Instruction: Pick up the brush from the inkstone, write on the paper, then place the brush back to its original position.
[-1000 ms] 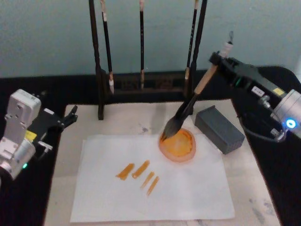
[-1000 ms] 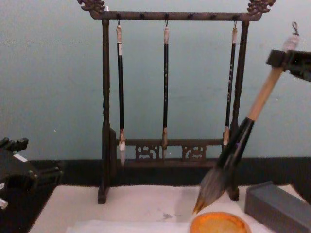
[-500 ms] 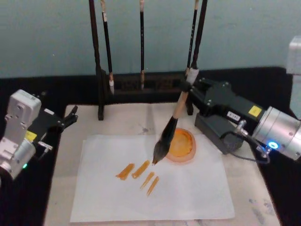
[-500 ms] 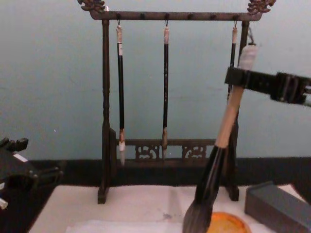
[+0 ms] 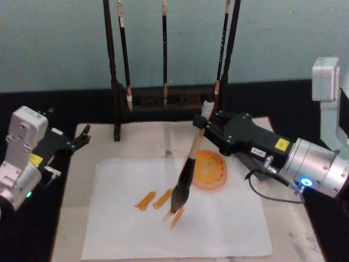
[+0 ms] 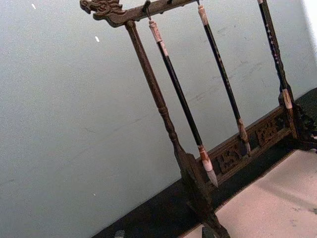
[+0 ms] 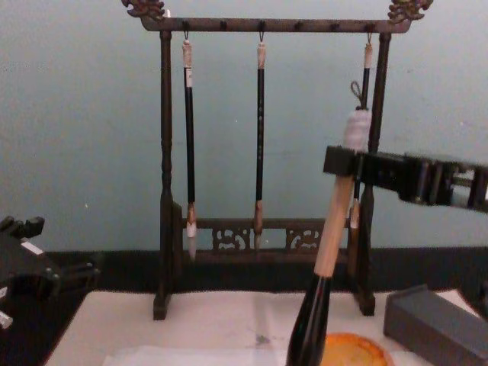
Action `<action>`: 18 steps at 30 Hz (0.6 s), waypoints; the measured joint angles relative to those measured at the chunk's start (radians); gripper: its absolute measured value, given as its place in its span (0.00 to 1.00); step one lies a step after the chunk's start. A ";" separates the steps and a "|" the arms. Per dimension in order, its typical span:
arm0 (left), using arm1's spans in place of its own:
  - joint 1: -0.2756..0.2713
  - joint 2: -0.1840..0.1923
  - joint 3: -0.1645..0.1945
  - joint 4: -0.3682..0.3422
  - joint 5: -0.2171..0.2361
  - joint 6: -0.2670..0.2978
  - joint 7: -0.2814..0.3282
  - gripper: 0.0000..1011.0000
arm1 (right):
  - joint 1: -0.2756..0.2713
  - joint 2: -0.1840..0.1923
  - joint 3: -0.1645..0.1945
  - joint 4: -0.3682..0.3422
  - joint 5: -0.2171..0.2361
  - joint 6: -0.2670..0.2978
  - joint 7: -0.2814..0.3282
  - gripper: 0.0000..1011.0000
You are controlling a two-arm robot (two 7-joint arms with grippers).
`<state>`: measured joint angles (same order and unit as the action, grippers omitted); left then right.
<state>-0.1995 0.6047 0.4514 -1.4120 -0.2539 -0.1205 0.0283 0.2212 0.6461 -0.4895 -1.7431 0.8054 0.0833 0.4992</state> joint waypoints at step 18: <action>0.000 0.000 0.000 0.000 0.000 0.000 0.000 1.00 | 0.000 -0.020 -0.011 0.046 -0.044 0.024 0.003 0.17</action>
<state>-0.1995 0.6047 0.4514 -1.4120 -0.2539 -0.1205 0.0283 0.2212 0.6262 -0.5005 -1.6974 0.7610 0.1077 0.5019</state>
